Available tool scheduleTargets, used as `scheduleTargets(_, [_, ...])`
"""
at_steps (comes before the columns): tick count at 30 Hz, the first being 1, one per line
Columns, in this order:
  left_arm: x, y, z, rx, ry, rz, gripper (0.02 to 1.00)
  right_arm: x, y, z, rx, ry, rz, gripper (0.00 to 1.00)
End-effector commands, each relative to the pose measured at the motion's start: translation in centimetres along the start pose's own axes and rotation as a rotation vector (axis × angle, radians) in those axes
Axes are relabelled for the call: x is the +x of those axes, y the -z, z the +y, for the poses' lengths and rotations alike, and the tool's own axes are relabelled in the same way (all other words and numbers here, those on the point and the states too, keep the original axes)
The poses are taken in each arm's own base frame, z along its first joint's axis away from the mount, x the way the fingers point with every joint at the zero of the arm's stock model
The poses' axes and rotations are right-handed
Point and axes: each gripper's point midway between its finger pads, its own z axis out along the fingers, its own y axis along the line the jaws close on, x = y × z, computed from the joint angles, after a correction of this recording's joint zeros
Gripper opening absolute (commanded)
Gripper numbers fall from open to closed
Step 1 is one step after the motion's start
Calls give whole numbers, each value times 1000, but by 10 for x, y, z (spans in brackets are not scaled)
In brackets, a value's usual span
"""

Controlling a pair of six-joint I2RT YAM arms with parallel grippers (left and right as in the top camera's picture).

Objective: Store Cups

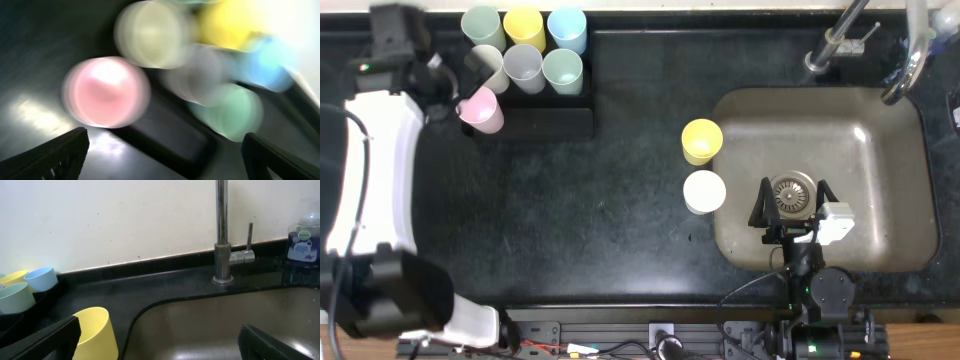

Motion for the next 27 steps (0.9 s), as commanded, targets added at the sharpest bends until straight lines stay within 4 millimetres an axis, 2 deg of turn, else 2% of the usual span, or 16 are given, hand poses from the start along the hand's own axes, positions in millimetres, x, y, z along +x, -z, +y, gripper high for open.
scheduleTargets(1, [39, 58, -123, 228, -386, -103, 1000, 4, 0, 0, -5, 3, 3, 998])
scheduleTargets(3, [69, 59, -163, 297, -474, -110, 1000, 4, 0, 0, -5, 3, 3, 996])
scheduleTargets(4, [110, 54, -201, 373, -557, -88, 1000, 4, 0, 0, -5, 3, 3, 998])
scheduleTargets(5, [133, 49, -218, 404, -595, -67, 998, 4, 0, 0, -5, 3, 3, 998])
scheduleTargets(7, [192, 36, -252, 469, -691, -17, 1000, 4, 0, 0, -5, 3, 3, 998])
scheduleTargets(10, [252, 22, -274, 508, -785, 25, 1000, 4, 0, 0, -5, 3, 3, 996])
scheduleTargets(12, [288, 2, -266, 454, -842, 90, 1000, 4, 0, 0, -5, 3, 3, 998])
scheduleTargets(14, [297, -13, -248, 383, -862, 144, 1000, 4, 0, 0, -5, 3, 3, 998])
scheduleTargets(17, [297, -34, -226, 287, -866, 195, 1000, 4, 0, 0, -5, 3, 3, 998])
scheduleTargets(20, [293, -50, -215, 226, -866, 197, 1000, 4, 0, 0, -5, 3, 3, 998])
scheduleTargets(25, [289, -60, -206, 184, -855, 202, 1000, 4, 0, 0, -5, 3, 3, 998])
scheduleTargets(27, [299, -66, -198, 178, -849, 272, 1000, 4, 0, 0, -5, 3, 3, 998])
